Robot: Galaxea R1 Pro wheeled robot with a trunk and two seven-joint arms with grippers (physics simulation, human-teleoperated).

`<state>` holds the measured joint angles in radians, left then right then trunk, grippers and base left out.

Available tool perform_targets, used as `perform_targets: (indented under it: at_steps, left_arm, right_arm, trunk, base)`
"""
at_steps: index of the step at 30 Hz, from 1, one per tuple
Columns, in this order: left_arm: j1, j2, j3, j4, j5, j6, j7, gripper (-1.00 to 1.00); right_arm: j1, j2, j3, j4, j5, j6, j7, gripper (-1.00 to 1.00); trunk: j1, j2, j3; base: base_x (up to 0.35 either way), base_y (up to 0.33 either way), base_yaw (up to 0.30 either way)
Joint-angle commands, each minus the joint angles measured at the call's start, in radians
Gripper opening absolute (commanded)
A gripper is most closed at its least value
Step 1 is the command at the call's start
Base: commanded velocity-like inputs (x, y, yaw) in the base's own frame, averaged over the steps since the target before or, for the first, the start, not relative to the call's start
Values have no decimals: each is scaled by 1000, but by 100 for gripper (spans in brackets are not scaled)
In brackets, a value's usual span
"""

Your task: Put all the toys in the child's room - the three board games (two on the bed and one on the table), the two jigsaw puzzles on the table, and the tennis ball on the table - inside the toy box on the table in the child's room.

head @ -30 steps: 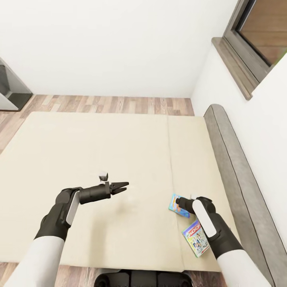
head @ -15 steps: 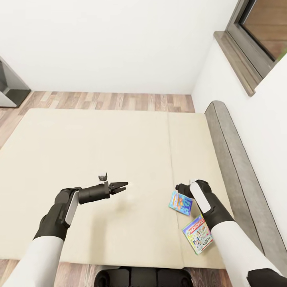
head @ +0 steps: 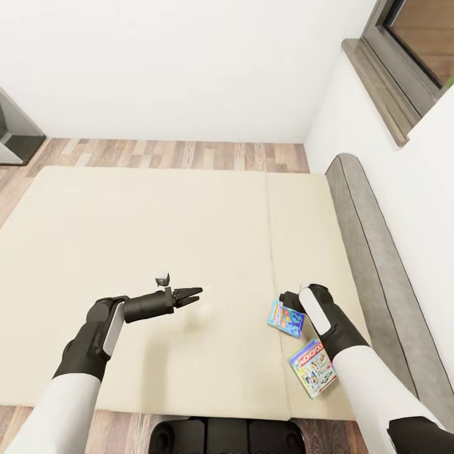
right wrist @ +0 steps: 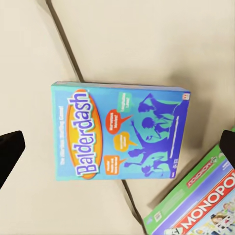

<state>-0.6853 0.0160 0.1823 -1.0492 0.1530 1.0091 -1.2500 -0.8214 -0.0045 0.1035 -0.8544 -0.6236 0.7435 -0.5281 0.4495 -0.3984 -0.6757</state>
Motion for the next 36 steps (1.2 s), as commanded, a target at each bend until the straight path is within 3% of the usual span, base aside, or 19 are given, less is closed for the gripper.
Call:
perform_targets:
  at_steps: [1,36]
  left_arm:
    - [0,0,0,0,2,7,-2,100]
    - [0,2,2,-3,3,8,-2,100]
  right_arm:
    - [-1,-1,2,-1,-8,2,-9,100]
    - [-16,-15,0,-4,-7,2,-11,100]
  trunk:
    - [0,-2,-3]
    - [0,-2,-53]
  base:
    - [0,0,0]
    - [0,0,0]
